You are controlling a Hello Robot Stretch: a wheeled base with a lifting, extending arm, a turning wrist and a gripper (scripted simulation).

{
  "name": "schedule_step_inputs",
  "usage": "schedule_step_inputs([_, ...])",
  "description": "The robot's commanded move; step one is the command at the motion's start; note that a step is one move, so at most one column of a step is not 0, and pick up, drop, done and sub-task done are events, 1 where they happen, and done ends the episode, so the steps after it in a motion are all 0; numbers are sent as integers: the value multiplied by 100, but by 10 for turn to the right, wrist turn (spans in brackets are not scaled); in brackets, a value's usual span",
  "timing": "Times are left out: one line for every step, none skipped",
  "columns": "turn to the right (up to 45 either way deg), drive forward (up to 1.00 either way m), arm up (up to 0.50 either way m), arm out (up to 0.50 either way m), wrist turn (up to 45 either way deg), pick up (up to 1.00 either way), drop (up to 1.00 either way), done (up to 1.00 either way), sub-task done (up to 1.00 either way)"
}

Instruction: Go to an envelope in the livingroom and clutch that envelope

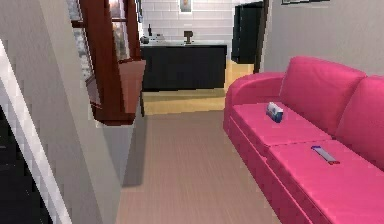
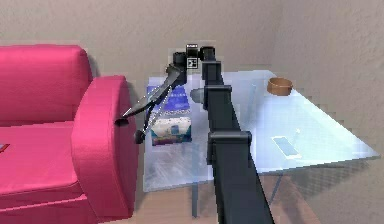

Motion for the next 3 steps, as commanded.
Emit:
schedule_step_inputs([0,0,0,0,450,0,0,0,0])
schedule_step_inputs([0,0,0,0,360,0,0,0,0])
schedule_step_inputs([0,0,-30,0,0,0,0,0,0])
